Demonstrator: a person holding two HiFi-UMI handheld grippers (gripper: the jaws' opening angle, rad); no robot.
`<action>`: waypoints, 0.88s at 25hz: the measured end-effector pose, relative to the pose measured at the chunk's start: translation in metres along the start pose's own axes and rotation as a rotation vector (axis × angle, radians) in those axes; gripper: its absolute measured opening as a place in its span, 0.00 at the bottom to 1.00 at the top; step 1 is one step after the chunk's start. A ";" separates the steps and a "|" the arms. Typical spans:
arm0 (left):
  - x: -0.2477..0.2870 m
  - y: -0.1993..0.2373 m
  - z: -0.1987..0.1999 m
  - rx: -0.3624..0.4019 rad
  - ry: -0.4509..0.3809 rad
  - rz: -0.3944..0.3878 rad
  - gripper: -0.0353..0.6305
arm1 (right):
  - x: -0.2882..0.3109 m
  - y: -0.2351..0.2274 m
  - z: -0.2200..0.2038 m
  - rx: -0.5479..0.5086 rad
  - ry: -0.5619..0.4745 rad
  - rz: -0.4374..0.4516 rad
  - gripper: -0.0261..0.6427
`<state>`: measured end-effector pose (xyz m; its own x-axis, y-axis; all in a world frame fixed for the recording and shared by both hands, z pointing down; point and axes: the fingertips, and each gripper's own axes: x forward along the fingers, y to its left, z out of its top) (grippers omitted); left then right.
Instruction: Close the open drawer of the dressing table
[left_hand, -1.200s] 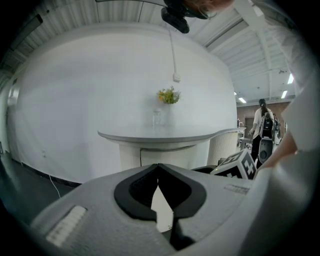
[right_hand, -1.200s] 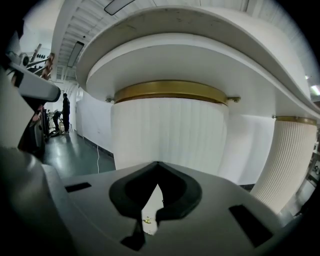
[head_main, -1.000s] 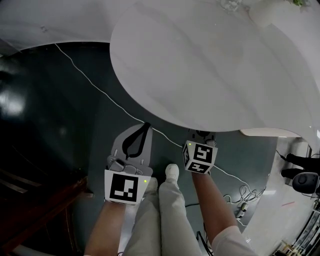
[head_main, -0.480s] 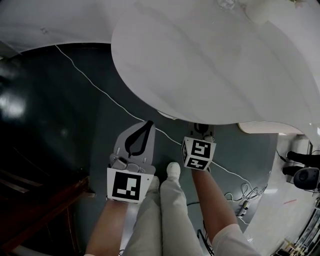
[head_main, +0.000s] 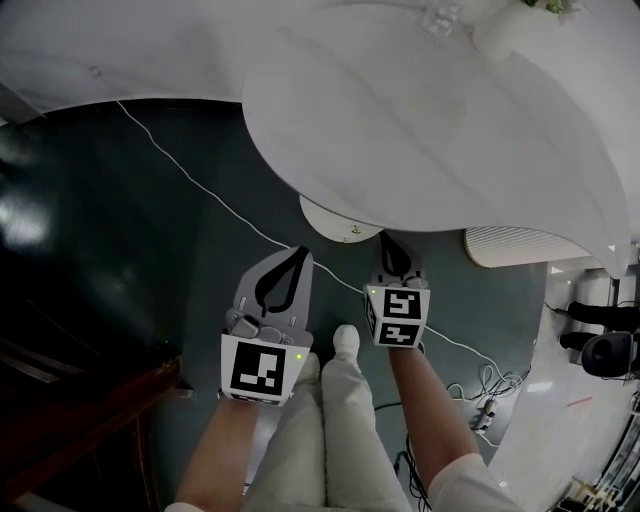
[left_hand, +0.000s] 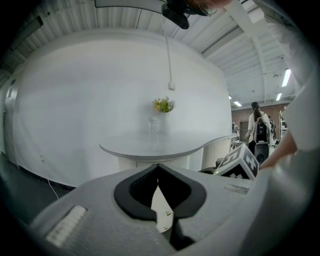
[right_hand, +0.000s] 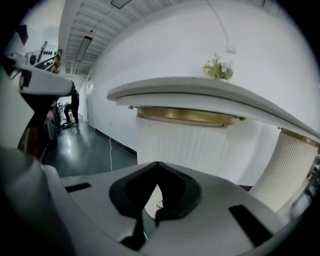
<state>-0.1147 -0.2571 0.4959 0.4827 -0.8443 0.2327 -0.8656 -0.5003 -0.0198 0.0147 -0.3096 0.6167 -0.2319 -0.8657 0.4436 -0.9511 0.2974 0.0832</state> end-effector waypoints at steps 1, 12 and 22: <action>-0.005 -0.001 0.002 0.002 -0.001 -0.003 0.08 | -0.006 0.001 0.004 0.003 0.004 -0.001 0.03; -0.039 -0.004 0.058 0.001 -0.037 0.016 0.08 | -0.079 0.009 0.066 -0.022 -0.011 0.020 0.03; -0.062 -0.025 0.123 0.053 -0.064 0.017 0.08 | -0.133 -0.003 0.125 -0.056 -0.056 0.040 0.03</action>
<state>-0.1067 -0.2156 0.3618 0.4768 -0.8625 0.1695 -0.8664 -0.4937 -0.0747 0.0231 -0.2459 0.4454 -0.2820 -0.8734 0.3970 -0.9284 0.3528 0.1166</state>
